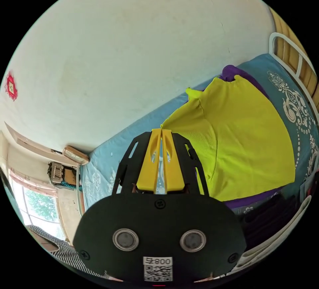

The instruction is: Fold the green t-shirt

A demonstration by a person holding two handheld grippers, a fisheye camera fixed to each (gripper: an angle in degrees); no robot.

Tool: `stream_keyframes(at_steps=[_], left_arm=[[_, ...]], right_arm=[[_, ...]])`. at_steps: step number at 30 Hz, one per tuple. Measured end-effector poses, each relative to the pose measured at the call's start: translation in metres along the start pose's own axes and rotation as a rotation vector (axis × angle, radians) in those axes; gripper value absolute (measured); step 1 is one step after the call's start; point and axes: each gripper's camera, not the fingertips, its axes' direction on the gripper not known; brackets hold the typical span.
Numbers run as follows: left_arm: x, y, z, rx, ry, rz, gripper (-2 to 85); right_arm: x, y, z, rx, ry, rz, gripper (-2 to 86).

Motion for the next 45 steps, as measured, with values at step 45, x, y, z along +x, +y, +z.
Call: stream_keyframes(at_steps=[45], left_arm=[[-0.256, 0.290, -0.503, 0.654, 0.380, 0.052, 2.2]], right_arm=[[-0.539, 0.360, -0.204, -0.587, -0.425, -0.470, 0.1]])
